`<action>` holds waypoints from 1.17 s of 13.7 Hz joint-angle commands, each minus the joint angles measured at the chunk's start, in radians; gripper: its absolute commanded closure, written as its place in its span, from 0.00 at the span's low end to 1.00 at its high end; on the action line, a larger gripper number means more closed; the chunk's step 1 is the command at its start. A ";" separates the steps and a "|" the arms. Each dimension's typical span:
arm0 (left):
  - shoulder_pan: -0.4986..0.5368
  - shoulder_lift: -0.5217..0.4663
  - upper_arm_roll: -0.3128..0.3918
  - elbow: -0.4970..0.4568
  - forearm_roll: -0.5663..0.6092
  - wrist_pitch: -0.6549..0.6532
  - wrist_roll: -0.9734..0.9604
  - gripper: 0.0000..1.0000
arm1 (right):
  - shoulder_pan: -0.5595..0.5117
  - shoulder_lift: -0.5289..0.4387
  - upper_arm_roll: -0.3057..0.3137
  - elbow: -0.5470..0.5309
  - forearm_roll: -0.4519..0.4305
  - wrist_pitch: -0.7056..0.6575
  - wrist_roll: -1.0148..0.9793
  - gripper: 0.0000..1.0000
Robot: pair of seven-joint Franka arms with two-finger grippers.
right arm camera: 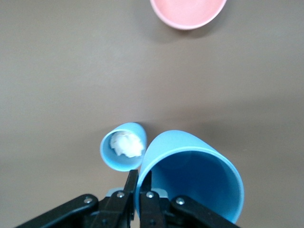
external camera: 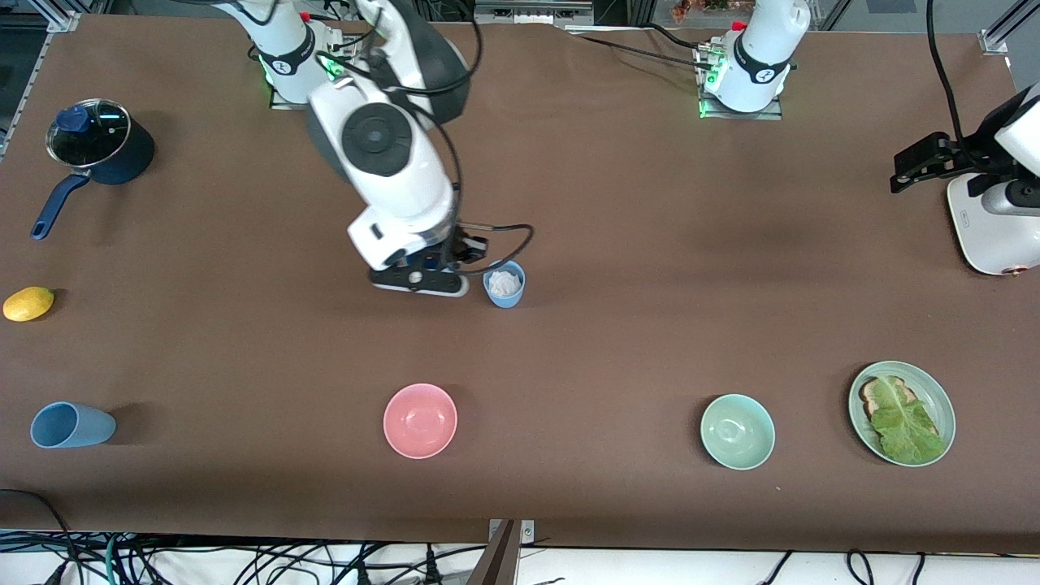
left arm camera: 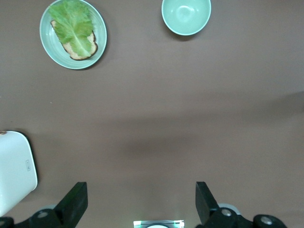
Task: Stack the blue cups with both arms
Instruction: 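Lower the blue cup onto the tissue cup and open the right gripper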
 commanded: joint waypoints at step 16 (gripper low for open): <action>-0.010 -0.005 0.008 -0.037 -0.055 0.022 -0.005 0.00 | 0.107 0.135 -0.013 0.077 -0.054 0.108 0.190 1.00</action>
